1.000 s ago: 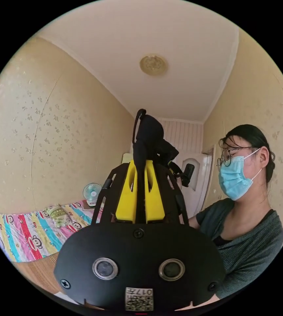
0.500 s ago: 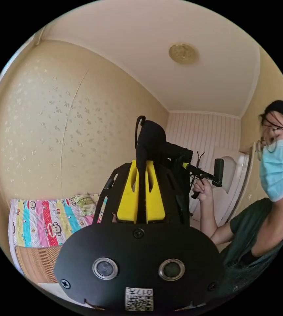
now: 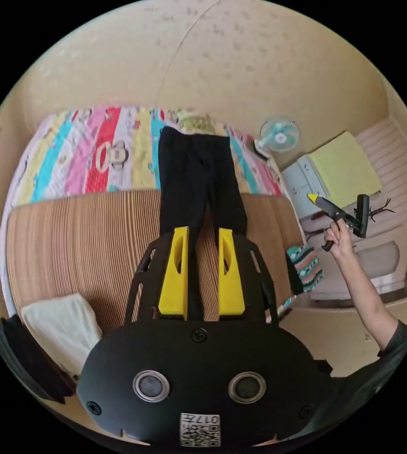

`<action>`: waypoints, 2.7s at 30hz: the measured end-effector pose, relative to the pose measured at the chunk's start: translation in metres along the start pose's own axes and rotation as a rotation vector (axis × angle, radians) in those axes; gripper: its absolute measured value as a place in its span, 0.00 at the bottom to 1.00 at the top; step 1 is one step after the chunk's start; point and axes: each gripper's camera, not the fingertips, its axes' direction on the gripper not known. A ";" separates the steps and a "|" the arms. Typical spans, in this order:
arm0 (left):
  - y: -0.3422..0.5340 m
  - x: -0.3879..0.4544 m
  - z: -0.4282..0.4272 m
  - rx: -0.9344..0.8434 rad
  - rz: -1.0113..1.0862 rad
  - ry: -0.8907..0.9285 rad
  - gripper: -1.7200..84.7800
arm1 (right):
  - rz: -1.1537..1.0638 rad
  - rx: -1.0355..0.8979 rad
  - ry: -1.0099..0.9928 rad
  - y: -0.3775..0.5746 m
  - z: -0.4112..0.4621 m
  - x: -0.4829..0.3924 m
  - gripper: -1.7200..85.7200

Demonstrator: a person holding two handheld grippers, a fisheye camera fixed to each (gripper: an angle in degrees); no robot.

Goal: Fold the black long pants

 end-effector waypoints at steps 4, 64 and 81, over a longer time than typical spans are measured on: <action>0.104 -0.089 0.087 -0.230 -0.211 0.027 0.14 | 0.106 -0.367 -0.047 0.112 0.092 0.086 0.08; 0.084 0.039 0.053 -0.330 0.126 0.328 0.01 | -0.503 -1.033 -0.518 0.105 -0.292 0.262 0.04; 0.170 -0.074 0.063 -0.149 -0.128 0.595 0.01 | 0.442 -0.317 -0.614 -0.264 -0.128 0.452 0.18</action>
